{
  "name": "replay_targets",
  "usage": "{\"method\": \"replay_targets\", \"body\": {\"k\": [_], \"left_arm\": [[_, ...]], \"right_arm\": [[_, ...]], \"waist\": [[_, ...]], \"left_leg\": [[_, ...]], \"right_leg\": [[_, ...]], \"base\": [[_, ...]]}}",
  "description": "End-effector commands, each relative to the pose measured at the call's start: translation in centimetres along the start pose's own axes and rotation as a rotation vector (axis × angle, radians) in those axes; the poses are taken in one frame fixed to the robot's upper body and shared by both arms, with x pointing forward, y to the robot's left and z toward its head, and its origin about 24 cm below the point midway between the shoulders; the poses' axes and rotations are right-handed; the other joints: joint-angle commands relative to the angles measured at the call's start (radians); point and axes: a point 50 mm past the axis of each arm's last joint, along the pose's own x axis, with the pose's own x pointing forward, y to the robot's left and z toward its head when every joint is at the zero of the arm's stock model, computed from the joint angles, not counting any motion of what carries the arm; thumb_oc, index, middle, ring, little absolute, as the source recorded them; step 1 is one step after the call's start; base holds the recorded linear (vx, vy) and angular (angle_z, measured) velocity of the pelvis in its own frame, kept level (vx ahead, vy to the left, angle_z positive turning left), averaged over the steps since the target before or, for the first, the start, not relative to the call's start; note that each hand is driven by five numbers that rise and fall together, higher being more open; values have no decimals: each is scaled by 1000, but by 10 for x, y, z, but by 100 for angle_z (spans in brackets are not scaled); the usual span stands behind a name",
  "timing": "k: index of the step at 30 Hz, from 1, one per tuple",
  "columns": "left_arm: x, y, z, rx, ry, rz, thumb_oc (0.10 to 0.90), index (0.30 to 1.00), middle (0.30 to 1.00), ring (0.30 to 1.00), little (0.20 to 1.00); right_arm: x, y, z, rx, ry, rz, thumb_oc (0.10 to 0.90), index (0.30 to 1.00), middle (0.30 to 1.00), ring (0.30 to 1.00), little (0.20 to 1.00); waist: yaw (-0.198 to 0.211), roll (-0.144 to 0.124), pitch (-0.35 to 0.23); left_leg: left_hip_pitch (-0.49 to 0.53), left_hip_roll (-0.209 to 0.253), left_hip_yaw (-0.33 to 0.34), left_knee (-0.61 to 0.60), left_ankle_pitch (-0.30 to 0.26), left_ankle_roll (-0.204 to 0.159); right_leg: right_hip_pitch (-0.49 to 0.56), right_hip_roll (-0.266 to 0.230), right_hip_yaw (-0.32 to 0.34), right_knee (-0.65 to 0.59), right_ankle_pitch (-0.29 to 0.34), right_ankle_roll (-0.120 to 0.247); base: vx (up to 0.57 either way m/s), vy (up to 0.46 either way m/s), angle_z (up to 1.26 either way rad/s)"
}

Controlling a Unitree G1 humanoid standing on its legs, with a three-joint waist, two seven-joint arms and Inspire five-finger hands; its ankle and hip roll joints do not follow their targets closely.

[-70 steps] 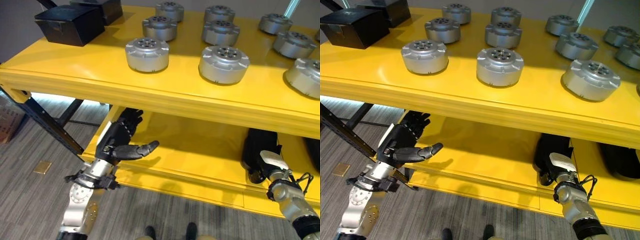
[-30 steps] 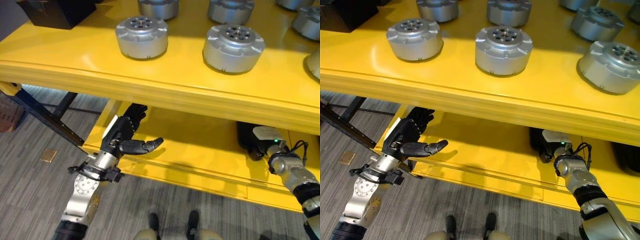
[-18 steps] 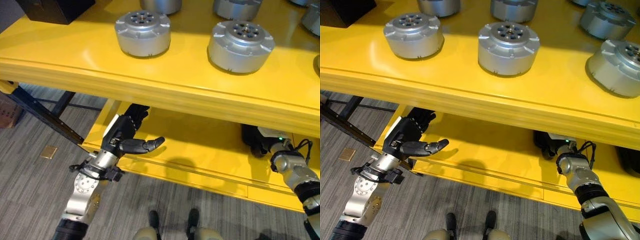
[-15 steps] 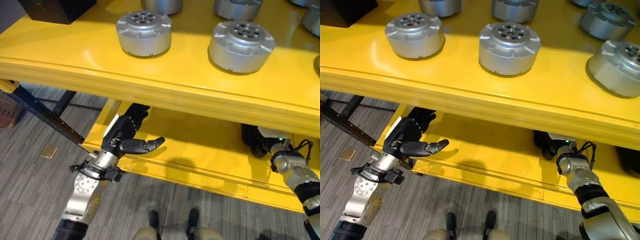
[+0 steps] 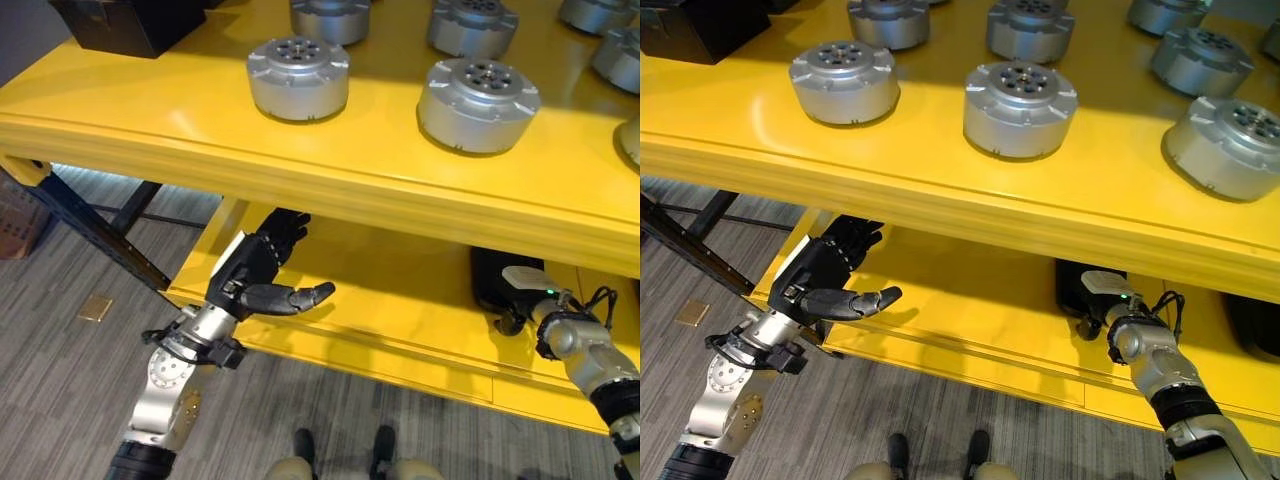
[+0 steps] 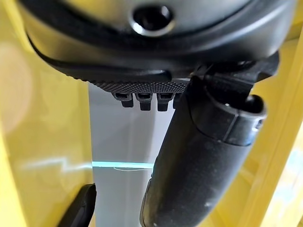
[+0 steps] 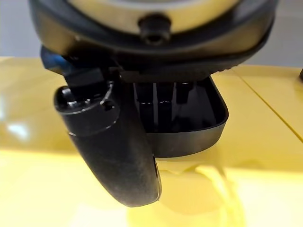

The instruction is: Move parts from the plastic box to the shelf.

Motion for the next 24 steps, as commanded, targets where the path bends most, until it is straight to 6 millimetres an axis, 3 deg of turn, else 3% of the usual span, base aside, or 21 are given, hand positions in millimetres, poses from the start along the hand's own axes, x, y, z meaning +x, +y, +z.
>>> {"method": "replay_targets", "body": {"k": [1,13,18,20,24], "left_arm": [[10,-9,41,8,-247,-74,900,1000,1000,1000,1000],[10,-10,39,-13,-233,-87,900,1000,1000,1000,1000],[9,-10,39,-3,-231,-88,900,1000,1000,1000,1000],[10,-11,39,-5,-231,-93,900,1000,1000,1000,1000],[10,-11,39,-5,-231,-93,900,1000,1000,1000,1000]], "right_arm": [[-3,28,-3,-24,21,142,900,1000,1000,1000,1000],[-5,37,-11,11,81,120,900,1000,1000,1000,1000],[-6,36,-20,16,147,45,900,1000,1000,1000,1000],[-5,28,-23,-5,166,-74,900,1000,1000,1000,1000],[-5,28,-23,-5,166,-74,900,1000,1000,1000,1000]], "waist": [[-1,-26,-78],[-5,-27,-80],[-7,-21,-84],[-6,-14,-83],[-6,-14,-83]], "left_leg": [[-29,25,24,86,-74,-22],[-17,23,32,86,-80,-18],[-12,21,35,84,-83,-16],[-13,20,35,86,-85,-14],[-13,20,35,86,-85,-14]], "right_leg": [[-47,-19,80,141,-124,46],[-33,-17,93,128,-118,48],[-28,-16,99,123,-117,50],[-30,-17,99,125,-116,50],[-30,-17,99,125,-116,50]], "base": [[16,2,-7],[8,4,-3],[0,0,0],[0,0,0],[0,0,0]]}}
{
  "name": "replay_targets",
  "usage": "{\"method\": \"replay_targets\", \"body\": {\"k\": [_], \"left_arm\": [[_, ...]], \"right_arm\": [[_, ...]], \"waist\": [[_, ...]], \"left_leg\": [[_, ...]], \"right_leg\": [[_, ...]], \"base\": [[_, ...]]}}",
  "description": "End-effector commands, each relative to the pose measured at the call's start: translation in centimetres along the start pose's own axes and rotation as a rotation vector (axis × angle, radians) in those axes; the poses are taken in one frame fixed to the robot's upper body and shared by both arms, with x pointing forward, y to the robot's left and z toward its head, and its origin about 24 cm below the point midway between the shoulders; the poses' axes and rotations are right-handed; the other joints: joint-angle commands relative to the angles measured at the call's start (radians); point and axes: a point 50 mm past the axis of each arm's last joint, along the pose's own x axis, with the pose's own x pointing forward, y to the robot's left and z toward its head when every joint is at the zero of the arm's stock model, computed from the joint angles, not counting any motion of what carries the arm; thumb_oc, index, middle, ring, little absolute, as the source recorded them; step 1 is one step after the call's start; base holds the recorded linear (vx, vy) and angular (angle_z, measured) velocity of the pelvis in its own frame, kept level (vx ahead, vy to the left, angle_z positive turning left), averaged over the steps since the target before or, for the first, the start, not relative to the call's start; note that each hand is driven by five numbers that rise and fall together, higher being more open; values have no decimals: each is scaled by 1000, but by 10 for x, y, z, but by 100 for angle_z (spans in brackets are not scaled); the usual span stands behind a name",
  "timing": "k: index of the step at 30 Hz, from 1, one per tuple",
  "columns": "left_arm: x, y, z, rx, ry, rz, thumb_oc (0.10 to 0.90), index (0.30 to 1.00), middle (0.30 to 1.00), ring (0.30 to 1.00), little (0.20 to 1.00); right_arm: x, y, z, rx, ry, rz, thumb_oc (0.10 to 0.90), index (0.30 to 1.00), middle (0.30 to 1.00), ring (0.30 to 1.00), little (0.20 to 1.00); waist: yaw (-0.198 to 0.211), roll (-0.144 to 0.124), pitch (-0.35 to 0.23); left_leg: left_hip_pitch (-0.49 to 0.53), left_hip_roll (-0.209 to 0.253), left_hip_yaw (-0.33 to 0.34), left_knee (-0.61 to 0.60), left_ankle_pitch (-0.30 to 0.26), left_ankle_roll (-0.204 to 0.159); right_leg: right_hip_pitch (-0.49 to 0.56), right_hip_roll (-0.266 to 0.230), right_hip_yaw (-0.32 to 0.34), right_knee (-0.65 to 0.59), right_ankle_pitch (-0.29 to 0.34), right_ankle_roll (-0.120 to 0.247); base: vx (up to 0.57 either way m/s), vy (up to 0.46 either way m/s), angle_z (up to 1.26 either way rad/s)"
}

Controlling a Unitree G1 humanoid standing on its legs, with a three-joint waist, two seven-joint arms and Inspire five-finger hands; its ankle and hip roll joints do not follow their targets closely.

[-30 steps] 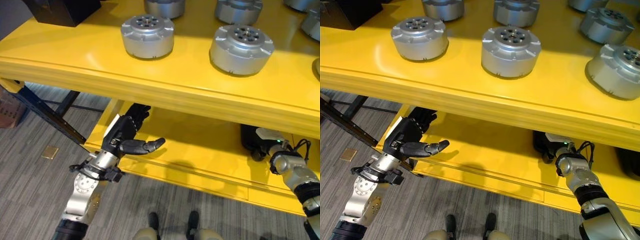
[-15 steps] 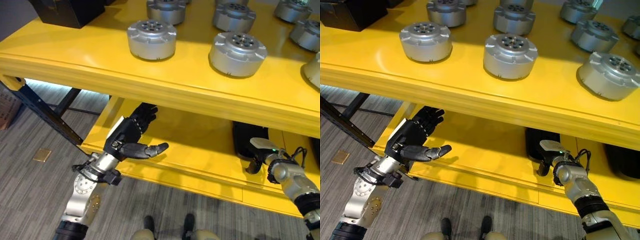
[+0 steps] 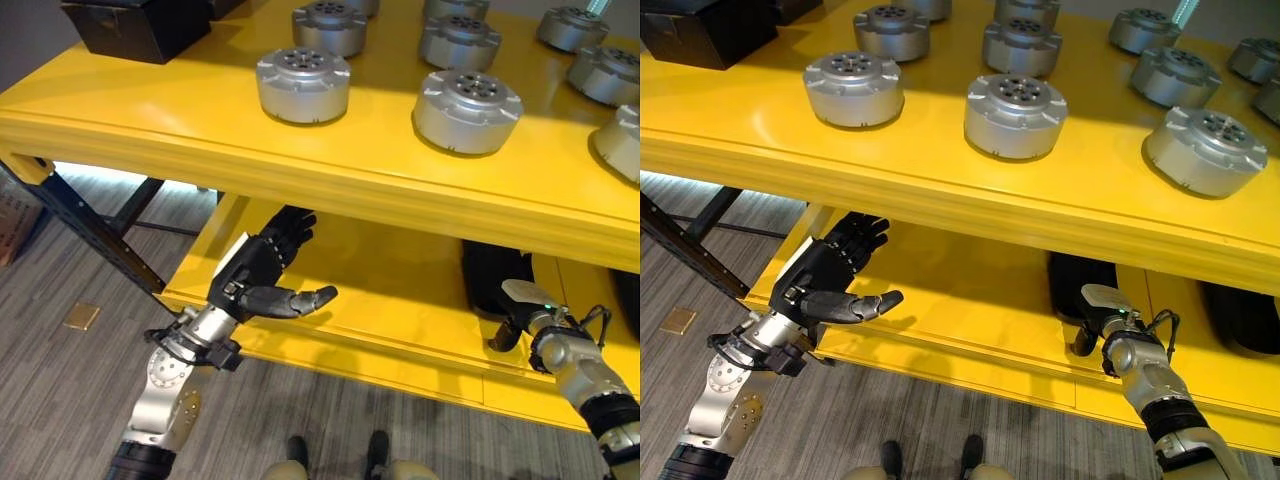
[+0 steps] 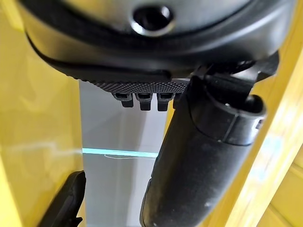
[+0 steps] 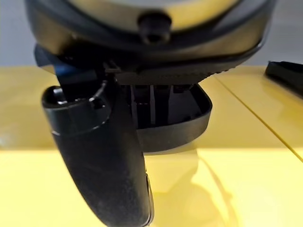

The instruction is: Move parts from the plastic box to the shelf.

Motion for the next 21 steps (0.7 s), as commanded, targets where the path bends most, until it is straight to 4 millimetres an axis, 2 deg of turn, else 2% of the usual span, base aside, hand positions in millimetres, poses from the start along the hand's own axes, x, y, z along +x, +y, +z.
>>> {"method": "replay_targets", "body": {"k": [1,2,10,14,21], "left_arm": [[10,-10,39,26,-224,-49,900,1000,1000,1000,1000],[7,-9,37,17,-220,-42,900,1000,1000,1000,1000],[1,-9,34,-3,-226,-31,900,1000,1000,1000,1000],[0,-9,33,-16,-227,-29,900,1000,1000,1000,1000],[-4,-10,32,-22,-232,-23,900,1000,1000,1000,1000]], "right_arm": [[1,-12,-15,-105,50,-147,900,1000,1000,1000,1000],[-2,-23,-10,-105,8,-282,900,1000,1000,1000,1000],[-13,-40,3,-127,-114,-533,900,1000,1000,1000,1000],[-15,-43,7,-119,-152,-554,900,1000,1000,1000,1000],[-23,-35,19,-103,-256,-574,900,1000,1000,1000,1000]], "waist": [[-6,16,-71],[-10,23,-73],[-20,44,-77],[-23,51,-78],[-32,56,-79]], "left_leg": [[-31,20,15,86,-85,-17],[-31,19,16,86,-87,-16],[-32,15,15,89,-93,-16],[-33,14,14,91,-95,-18],[-28,12,15,90,-97,-17]], "right_leg": [[-34,-11,84,104,-117,51],[-33,-11,86,102,-117,52],[-37,-15,89,104,-122,54],[-39,-18,90,107,-125,54],[-40,-23,92,110,-128,54]], "base": [[-4,35,0],[-4,37,1],[-1,13,-1],[-1,9,0],[0,18,0]]}}
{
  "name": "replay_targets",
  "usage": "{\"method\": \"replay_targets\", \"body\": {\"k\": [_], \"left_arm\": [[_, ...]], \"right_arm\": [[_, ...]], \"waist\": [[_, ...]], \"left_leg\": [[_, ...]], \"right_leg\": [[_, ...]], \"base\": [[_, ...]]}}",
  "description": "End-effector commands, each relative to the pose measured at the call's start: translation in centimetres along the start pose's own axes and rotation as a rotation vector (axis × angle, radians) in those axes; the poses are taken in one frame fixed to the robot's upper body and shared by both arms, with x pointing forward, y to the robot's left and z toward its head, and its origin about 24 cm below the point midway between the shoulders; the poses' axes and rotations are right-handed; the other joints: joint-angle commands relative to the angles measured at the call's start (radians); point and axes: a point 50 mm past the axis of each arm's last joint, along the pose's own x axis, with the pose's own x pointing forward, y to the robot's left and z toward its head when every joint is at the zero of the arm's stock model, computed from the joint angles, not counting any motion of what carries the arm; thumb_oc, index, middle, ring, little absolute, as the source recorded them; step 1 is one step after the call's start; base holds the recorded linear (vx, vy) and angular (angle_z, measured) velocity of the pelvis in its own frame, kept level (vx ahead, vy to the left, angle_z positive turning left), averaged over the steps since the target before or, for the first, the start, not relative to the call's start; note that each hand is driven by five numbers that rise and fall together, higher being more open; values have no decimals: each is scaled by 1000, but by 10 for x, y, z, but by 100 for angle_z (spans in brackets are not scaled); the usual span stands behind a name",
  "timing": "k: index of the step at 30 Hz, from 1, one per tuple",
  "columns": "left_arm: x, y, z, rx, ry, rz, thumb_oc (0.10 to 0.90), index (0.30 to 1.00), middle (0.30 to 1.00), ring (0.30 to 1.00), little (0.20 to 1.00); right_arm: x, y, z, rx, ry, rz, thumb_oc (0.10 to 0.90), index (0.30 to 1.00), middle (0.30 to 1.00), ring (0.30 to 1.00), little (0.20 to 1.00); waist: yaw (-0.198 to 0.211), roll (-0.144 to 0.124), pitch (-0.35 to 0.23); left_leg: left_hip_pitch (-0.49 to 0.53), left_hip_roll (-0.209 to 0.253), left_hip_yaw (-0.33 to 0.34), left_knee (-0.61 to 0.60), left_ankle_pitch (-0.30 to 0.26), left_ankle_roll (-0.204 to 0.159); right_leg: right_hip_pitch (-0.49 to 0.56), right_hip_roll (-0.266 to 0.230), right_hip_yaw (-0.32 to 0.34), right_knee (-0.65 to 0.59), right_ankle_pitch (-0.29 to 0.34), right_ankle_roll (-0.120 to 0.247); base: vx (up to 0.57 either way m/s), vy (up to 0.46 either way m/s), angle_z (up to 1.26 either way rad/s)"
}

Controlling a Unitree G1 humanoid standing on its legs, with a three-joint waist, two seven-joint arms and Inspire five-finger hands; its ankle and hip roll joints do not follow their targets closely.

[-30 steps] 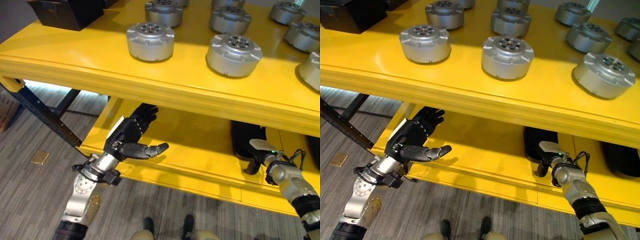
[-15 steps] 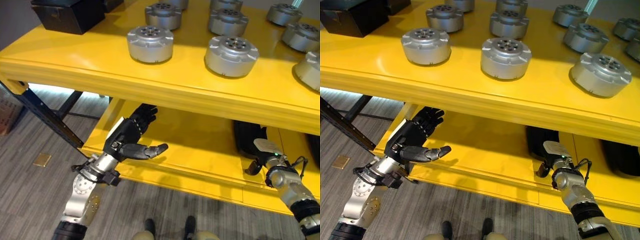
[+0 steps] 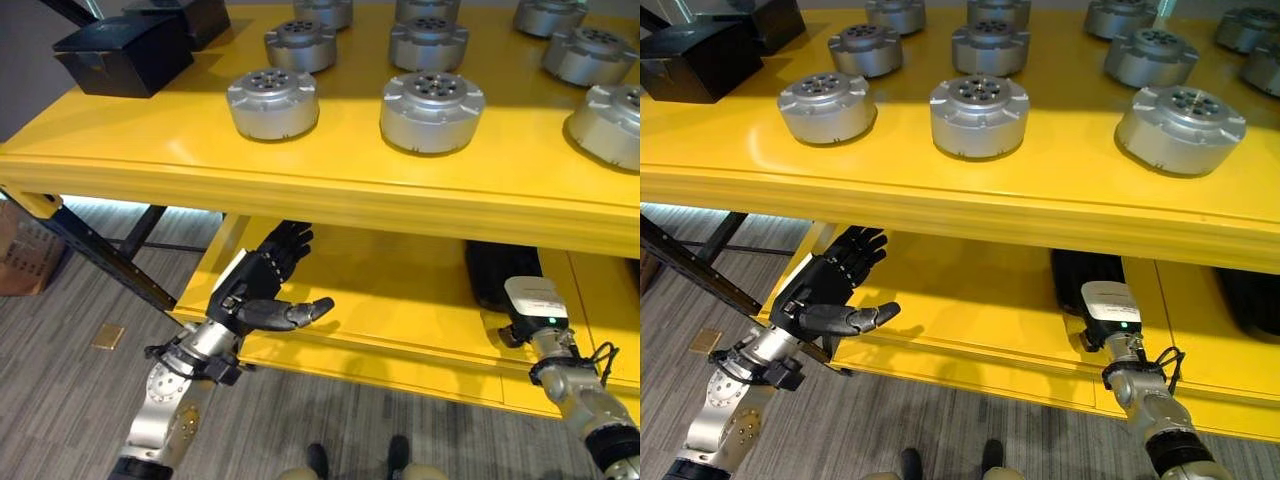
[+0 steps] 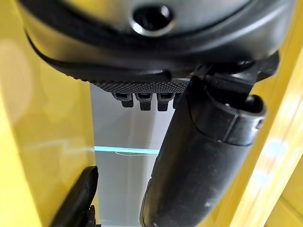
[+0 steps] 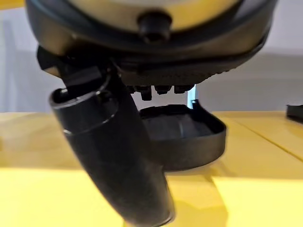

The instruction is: Move parts from the plastic box to the shelf.

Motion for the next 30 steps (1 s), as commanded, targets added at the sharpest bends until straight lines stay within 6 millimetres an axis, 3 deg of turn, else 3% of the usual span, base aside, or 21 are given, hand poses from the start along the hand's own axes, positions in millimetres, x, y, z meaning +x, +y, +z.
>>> {"method": "replay_targets", "body": {"k": [1,12,13,18,21,30], "left_arm": [[12,-9,45,39,-281,-56,900,1000,1000,1000,1000],[4,-13,42,16,-289,-47,900,1000,1000,1000,1000],[3,-14,41,4,-293,-44,900,1000,1000,1000,1000],[3,-17,38,-18,-288,-47,900,1000,1000,1000,1000],[7,-22,36,-51,-283,-70,900,1000,1000,1000,1000],[23,-52,30,-157,-241,-298,900,1000,1000,1000,1000]], "right_arm": [[19,-48,10,23,-93,-274,900,1000,1000,1000,1000],[-9,-54,50,137,-251,-490,900,1000,1000,1000,1000],[-17,-59,61,203,-305,-551,900,1000,1000,1000,1000],[-30,-75,75,278,-386,-663,900,1000,1000,1000,1000],[-40,-95,90,328,-481,-748,900,1000,1000,1000,1000],[-48,-103,91,363,-464,-682,900,1000,1000,1000,1000]], "waist": [[0,-32,-52],[-45,-29,-56],[-61,-27,-58],[-80,-28,-65],[-104,-30,-73],[-164,-42,-65]], "left_leg": [[-21,14,15,93,-92,-21],[-12,7,38,88,-105,-12],[-6,2,49,85,-110,-10],[2,-5,68,87,-120,-4],[4,-15,87,90,-135,5],[13,-29,148,61,-136,24]], "right_leg": [[-34,-21,92,115,-126,51],[-42,-22,119,111,-122,60],[-40,-24,128,104,-118,64],[-39,-27,144,96,-112,69],[-47,-30,165,93,-104,78],[-83,-26,189,113,-96,102]], "base": [[-2,45,0],[-21,66,-4],[-37,132,-19],[-27,121,-15],[-36,154,-12],[-37,191,-16]]}}
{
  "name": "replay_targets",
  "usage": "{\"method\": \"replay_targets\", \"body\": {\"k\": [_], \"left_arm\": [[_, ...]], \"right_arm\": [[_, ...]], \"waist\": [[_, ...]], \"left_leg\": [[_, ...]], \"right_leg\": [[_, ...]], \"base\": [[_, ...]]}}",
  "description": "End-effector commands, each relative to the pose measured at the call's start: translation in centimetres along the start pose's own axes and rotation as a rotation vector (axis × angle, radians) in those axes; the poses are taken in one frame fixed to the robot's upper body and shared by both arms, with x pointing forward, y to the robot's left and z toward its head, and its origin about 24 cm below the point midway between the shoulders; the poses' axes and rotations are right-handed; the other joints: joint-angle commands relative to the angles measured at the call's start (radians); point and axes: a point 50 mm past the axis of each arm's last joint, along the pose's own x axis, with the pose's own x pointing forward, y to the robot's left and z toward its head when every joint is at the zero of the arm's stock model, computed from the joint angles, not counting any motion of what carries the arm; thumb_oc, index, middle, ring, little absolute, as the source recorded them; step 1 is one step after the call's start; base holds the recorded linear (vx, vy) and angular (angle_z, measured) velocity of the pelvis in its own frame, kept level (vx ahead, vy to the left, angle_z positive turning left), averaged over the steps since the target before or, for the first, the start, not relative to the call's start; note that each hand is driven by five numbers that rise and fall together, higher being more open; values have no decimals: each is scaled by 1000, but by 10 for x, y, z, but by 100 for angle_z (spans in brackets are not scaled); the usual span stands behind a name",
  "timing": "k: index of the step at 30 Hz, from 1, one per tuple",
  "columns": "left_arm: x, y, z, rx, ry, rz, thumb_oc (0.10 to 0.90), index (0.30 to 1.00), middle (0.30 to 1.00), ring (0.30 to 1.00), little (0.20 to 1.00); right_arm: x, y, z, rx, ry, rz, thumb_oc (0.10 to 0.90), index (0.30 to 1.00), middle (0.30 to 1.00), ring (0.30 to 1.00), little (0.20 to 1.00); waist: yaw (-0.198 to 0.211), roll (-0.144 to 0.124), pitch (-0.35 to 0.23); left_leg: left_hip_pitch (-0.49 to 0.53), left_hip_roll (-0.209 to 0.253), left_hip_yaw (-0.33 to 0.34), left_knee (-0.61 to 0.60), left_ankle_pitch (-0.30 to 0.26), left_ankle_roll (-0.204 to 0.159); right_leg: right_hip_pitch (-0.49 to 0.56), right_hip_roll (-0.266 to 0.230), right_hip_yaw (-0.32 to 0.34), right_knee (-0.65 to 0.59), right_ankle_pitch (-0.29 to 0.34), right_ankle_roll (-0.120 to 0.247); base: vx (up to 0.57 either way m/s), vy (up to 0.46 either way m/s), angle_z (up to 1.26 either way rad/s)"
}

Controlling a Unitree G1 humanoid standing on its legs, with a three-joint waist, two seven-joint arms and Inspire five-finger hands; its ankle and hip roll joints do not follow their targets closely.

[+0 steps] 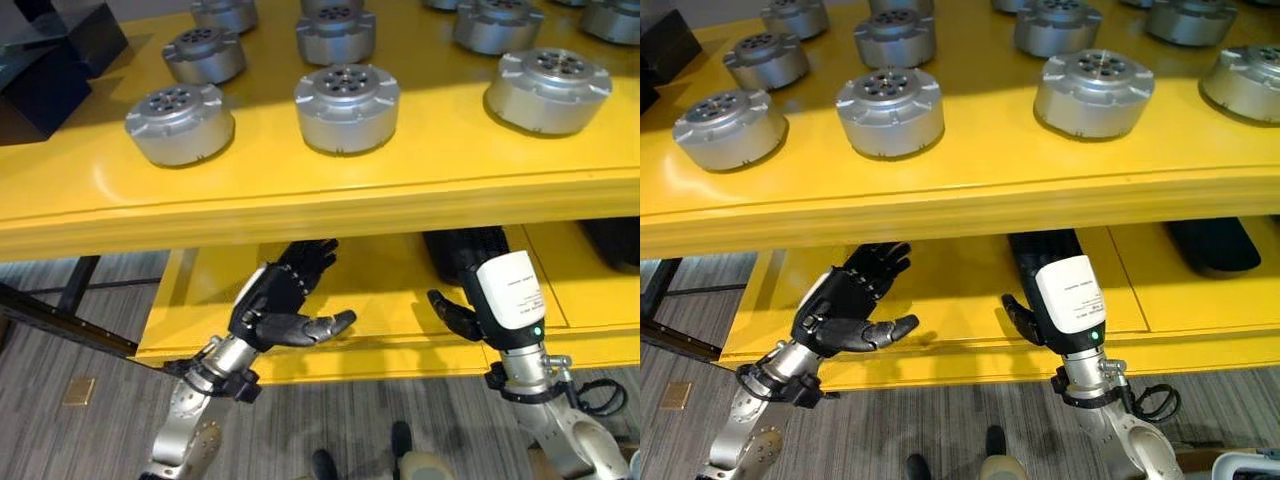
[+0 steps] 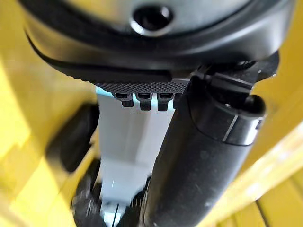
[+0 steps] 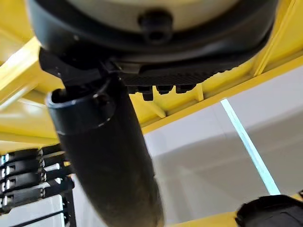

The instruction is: Move parts from the plastic box to the shelf.

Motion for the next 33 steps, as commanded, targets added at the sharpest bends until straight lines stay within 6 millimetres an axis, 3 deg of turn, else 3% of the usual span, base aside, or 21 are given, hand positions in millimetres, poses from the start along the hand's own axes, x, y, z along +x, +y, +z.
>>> {"method": "replay_targets", "body": {"k": [1,2,3,4,5,8,14,20,24,29,33], "left_arm": [[20,-11,39,44,-181,-156,900,1000,1000,1000,1000],[26,-17,34,38,-149,-193,900,1000,1000,1000,1000],[26,-17,34,38,-149,-194,900,1000,1000,1000,1000],[26,-16,32,41,-129,-176,900,1000,1000,1000,1000],[26,-15,30,43,-119,-156,900,1000,1000,1000,1000],[21,-10,25,83,-109,-139,900,1000,1000,1000,1000],[11,-1,22,81,-117,-99,900,1000,1000,1000,1000],[4,6,23,84,-105,-85,900,1000,1000,1000,1000],[3,5,22,66,-90,-106,900,1000,1000,1000,1000],[6,0,24,52,-115,-123,900,1000,1000,1000,1000],[10,-3,24,54,-116,-103,900,1000,1000,1000,1000]], "right_arm": [[23,-23,3,37,-29,-150,900,1000,1000,1000,1000],[19,-24,9,79,-47,-122,900,1000,1000,1000,1000],[19,-24,9,79,-47,-122,900,1000,1000,1000,1000],[16,-23,10,116,-52,-104,900,1000,1000,1000,1000],[15,-22,11,137,-61,-86,900,1000,1000,1000,1000],[8,-16,5,164,-60,-32,900,1000,1000,1000,1000],[6,-11,-3,235,-9,-40,900,1000,1000,1000,1000],[9,-12,-2,314,24,-66,900,1000,1000,1000,1000],[15,-14,-4,363,54,-84,900,1000,1000,1000,1000],[23,-17,-11,394,102,-139,900,1000,1000,1000,1000],[22,-17,-17,468,169,-161,900,1000,1000,1000,1000]], "waist": [[-16,-58,-65],[-34,-65,-51],[-33,-65,-52],[-37,-68,-43],[-35,-67,-43],[-28,-75,-42],[5,-72,-56],[13,-64,-71],[18,-59,-61],[17,-55,-46],[1,-50,-38]], "left_leg": [[0,3,39,81,-106,2],[-1,11,96,91,-113,16],[-1,11,97,91,-113,16],[-5,25,142,101,-113,26],[1,29,151,107,-134,28],[-26,51,203,145,-143,58],[-81,72,251,213,-150,76],[-100,68,271,200,-131,78],[-114,95,302,226,-117,58],[-149,131,318,225,-66,15],[-168,160,335,174,9,-33]], "right_leg": [[-22,-8,78,91,-97,64],[-51,-22,22,167,-124,74],[-52,-22,22,167,-125,74],[-84,-42,-30,240,-146,80],[-94,-68,-50,302,-181,96],[-133,-129,-79,462,-197,102],[-80,-193,-105,500,-177,71],[-26,-157,-120,447,-219,66],[-2,-130,-165,352,-244,44],[26,-77,-167,250,-226,16],[53,-24,-155,182,-211,-12]], "base": [[-120,196,-24],[-94,131,-41],[-192,185,-65],[-81,115,-72],[-131,125,-84],[-107,34,-133],[-100,-72,-60],[-132,-168,-29],[-204,-270,-30],[-227,-278,-17],[-183,-264,-28]]}}
